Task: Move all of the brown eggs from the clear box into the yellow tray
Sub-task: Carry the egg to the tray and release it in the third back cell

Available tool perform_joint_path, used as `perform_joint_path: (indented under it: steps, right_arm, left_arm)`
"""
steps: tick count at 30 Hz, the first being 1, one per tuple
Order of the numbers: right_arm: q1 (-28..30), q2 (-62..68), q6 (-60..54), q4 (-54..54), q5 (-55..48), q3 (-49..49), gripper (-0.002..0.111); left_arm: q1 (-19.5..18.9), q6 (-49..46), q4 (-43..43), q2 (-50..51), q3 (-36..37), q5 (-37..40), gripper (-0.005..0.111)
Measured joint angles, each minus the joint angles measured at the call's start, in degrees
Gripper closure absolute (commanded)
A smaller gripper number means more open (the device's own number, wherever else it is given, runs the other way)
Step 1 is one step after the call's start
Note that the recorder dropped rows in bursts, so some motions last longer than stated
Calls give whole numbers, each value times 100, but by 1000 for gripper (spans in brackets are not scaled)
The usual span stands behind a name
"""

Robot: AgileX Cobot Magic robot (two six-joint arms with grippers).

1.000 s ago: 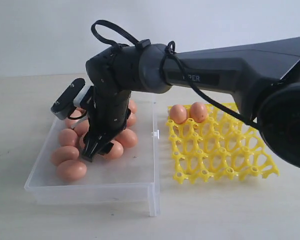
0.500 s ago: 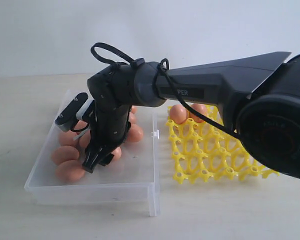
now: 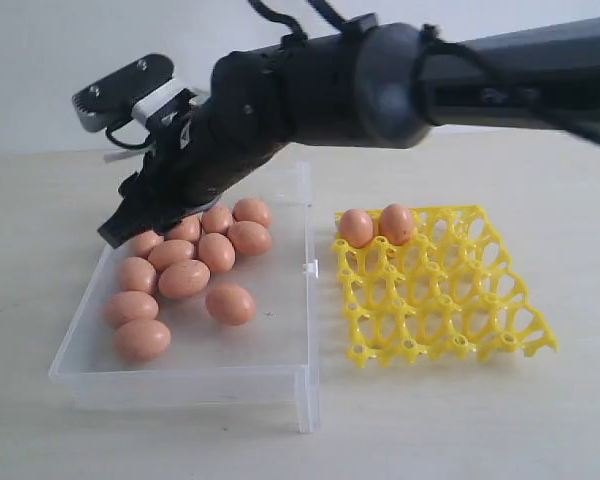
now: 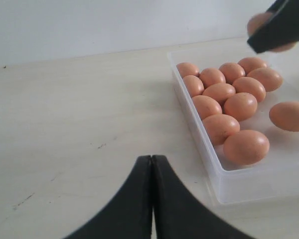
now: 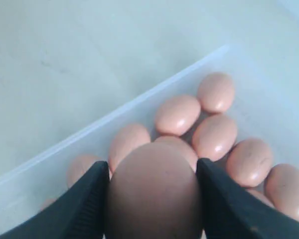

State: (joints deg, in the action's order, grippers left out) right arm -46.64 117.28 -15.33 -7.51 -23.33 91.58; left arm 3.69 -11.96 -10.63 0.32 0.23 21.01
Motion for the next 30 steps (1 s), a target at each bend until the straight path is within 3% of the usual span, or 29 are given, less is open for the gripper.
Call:
perform_joint_path:
  steps: [5, 12, 20, 30]
  right_arm:
    - [387, -1424, 0, -178, 2074, -2114, 108]
    - [1756, -1916, 8, -670, 2838, -3514, 108]
    - [3068, -1488, 931, -581, 2717, -3425, 108]
    - [3235, -761, 1533, -244, 2486, -2970, 108]
  left_arm:
    - [0, 0, 0, 0, 0, 0, 107]
    - [0, 0, 0, 0, 0, 0, 107]
    - [0, 0, 0, 0, 0, 0, 107]
    - [0, 0, 0, 0, 0, 0, 107]
